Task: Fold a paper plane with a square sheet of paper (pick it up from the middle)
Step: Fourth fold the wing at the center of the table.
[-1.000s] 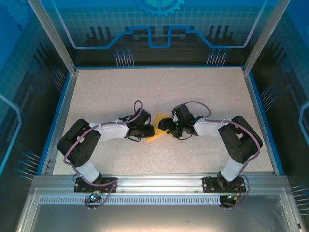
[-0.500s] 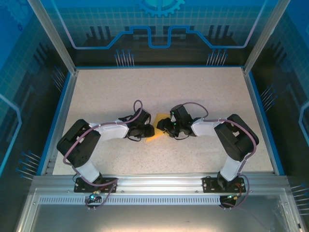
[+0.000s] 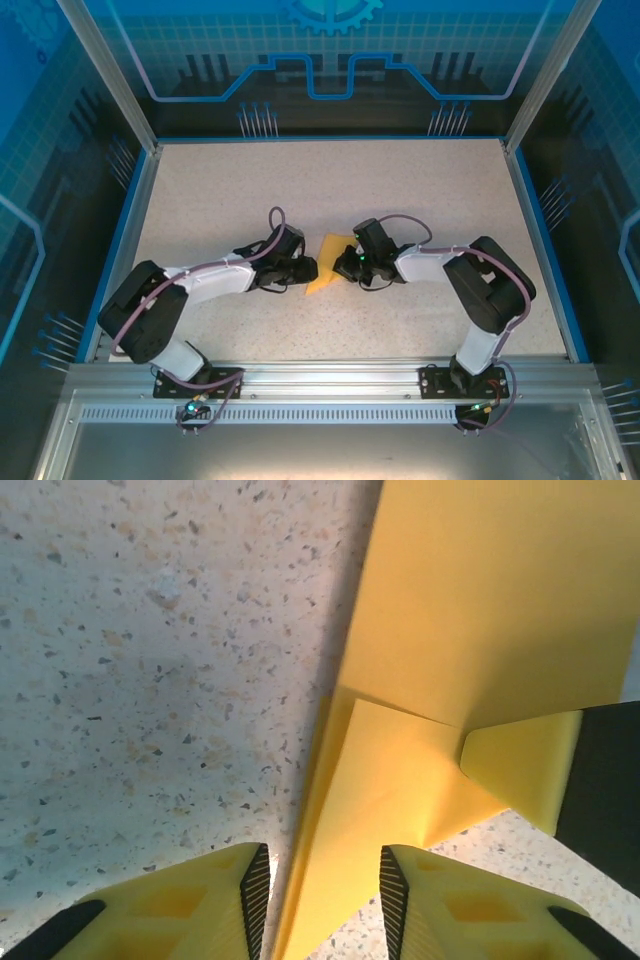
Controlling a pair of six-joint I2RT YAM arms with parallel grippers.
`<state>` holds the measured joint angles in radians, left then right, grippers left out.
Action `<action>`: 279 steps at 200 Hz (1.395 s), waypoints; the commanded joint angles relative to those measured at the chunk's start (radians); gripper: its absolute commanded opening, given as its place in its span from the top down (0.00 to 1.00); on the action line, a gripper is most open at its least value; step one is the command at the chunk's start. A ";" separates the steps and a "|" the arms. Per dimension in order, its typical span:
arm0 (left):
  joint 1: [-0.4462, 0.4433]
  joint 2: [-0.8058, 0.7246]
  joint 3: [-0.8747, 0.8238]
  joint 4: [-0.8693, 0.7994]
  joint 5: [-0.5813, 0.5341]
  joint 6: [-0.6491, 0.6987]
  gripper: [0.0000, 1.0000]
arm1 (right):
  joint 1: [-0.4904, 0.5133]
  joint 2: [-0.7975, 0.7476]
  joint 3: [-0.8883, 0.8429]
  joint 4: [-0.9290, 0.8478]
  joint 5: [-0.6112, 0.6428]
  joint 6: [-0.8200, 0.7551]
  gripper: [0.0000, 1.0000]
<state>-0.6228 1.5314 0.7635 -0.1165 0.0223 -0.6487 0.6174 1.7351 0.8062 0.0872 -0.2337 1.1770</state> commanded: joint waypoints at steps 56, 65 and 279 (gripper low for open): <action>-0.009 -0.082 -0.105 0.298 0.153 0.134 0.34 | -0.028 -0.165 0.030 -0.317 0.122 0.055 1.00; -0.013 -0.079 -0.112 0.337 0.172 0.154 0.30 | -0.037 -0.169 0.028 -0.321 0.119 0.066 1.00; -0.035 -0.096 -0.171 0.519 0.195 0.250 0.25 | 0.026 -0.187 0.216 -0.507 0.315 -0.039 0.98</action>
<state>-0.6361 1.4193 0.6048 0.3473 0.1848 -0.4511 0.6453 1.5101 1.0424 -0.4667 0.1238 1.1255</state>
